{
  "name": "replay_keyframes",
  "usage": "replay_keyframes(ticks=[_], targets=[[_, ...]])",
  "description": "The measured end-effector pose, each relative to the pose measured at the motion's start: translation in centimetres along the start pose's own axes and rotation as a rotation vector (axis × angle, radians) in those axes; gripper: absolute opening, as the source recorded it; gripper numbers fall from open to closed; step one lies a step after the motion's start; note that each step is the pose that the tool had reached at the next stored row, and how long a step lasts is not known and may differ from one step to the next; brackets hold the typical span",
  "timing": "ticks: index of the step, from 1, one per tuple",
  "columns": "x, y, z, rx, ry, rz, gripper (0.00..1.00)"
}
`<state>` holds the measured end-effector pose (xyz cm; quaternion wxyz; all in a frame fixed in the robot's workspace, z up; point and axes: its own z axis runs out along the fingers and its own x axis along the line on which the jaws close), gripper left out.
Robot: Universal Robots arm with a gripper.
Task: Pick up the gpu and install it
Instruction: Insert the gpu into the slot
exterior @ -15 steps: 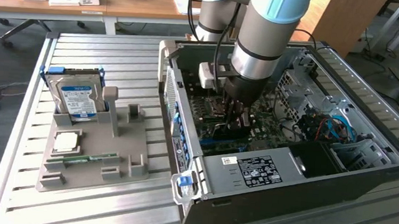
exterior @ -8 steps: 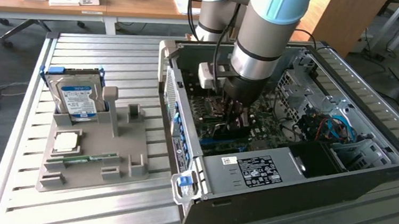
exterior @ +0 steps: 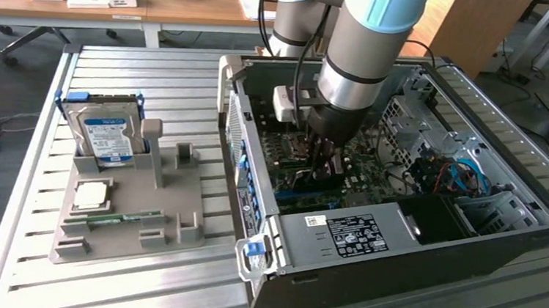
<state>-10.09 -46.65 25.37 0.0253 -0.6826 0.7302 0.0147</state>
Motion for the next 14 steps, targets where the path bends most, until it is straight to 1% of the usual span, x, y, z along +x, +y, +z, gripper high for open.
replay_keyframes(ticks=[5, 14], targets=[[-0.02, -0.01, -0.29, -0.0001, -0.0030, 0.000, 0.34], [0.08, -0.01, -0.31, -0.0002, -0.0027, 0.000, 0.34]])
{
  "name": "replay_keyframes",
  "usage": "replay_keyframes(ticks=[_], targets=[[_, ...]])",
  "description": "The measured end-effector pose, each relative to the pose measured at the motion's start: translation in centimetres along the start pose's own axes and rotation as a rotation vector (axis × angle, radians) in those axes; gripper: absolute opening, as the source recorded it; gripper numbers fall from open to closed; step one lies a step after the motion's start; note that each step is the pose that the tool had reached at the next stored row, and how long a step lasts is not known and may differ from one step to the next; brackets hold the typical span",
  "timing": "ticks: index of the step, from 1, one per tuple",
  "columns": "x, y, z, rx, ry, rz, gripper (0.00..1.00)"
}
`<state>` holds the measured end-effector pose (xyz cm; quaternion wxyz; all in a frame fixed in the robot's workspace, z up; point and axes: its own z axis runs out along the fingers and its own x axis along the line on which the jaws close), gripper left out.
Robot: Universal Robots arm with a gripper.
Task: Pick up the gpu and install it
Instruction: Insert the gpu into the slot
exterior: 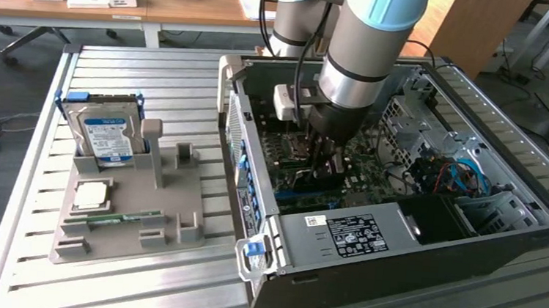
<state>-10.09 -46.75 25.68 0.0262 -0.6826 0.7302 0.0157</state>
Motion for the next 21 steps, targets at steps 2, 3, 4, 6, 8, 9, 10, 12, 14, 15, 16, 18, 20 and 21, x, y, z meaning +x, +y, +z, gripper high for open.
replay_keyframes(ticks=[2, 3, 4, 6, 8, 9, 10, 12, 14, 15, 16, 18, 20, 21], targets=[[0.00, 0.00, 0.01, 0.0001, -0.0001, 0.000, 0.34], [0.00, 0.00, 0.00, 0.0000, -0.0001, 0.000, 0.34], [0.00, 0.00, 0.01, 0.0000, -0.0001, 0.000, 0.34], [0.00, 0.00, 0.01, 0.0000, -0.0001, 0.000, 0.34], [0.00, 0.00, 0.00, 0.0000, 0.0000, 0.000, 0.33], [0.01, 0.00, 0.00, -0.0001, 0.0002, 0.000, 0.33], [0.01, 0.00, 0.00, 0.0000, 0.0001, 0.000, 0.27], [0.01, 0.00, 0.00, 0.0000, 0.0000, 0.000, 0.26], [0.00, 0.00, 0.00, 0.0000, 0.0000, 0.000, 0.26], [0.00, 0.00, 0.00, 0.0000, 0.0000, 0.000, 0.26], [0.00, 0.00, 0.00, 0.0000, 0.0000, 0.000, 0.26], [0.00, 0.00, 0.00, 0.0000, 0.0000, 0.000, 0.26], [0.00, 0.00, 0.00, 0.0000, -0.0001, 0.000, 0.26], [0.01, 0.00, 0.03, 0.0001, -0.0001, 0.000, 0.26]])
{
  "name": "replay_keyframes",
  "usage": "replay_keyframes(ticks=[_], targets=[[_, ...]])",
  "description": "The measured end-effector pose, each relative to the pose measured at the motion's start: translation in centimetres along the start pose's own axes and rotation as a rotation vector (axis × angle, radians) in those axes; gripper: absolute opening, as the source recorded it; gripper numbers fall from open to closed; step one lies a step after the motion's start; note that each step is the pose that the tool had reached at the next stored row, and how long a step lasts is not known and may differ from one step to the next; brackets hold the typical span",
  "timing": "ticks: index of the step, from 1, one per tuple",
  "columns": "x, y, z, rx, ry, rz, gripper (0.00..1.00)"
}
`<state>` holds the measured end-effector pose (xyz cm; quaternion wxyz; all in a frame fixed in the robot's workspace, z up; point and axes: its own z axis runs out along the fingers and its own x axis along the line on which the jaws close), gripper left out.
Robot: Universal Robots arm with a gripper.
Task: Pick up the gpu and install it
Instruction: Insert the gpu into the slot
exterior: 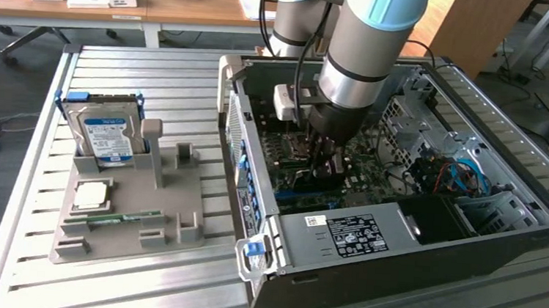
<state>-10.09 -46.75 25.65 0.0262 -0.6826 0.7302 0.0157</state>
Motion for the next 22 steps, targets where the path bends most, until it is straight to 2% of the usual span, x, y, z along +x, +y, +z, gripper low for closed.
replay_keyframes(ticks=[22], targets=[[0.04, 0.17, 0.44, 0.0000, 0.0000, 0.000, 0.26]])
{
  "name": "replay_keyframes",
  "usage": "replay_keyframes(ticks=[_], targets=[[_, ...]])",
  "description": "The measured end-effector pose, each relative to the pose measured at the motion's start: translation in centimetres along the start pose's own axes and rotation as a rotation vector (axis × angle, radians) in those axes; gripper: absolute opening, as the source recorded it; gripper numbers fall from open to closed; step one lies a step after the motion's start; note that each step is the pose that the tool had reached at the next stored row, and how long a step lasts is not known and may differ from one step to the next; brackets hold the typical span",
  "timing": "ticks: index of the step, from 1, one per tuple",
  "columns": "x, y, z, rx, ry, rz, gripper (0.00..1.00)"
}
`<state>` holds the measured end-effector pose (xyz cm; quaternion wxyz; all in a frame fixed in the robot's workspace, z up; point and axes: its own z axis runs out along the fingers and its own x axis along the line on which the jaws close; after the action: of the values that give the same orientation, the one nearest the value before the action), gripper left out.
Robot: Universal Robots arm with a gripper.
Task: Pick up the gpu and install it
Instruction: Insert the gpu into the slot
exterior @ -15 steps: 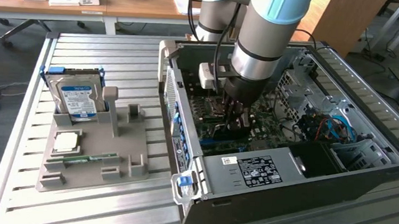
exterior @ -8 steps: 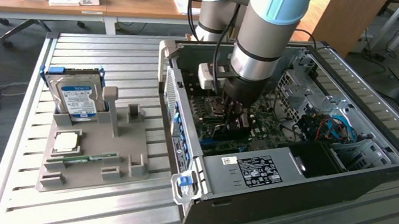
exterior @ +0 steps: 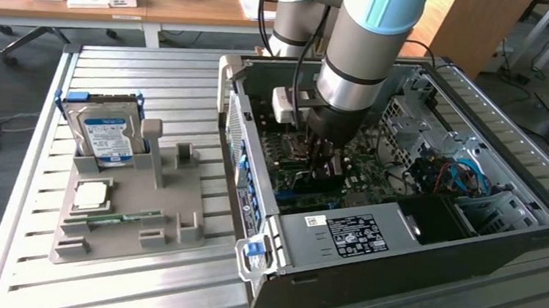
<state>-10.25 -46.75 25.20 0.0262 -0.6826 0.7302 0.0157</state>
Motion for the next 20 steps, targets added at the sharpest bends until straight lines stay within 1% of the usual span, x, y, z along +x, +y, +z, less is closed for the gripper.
replay_keyframes(ticks=[20], targets=[[0.01, 0.01, 0.18, 0.0000, 0.0000, 0.000, 0.26]])
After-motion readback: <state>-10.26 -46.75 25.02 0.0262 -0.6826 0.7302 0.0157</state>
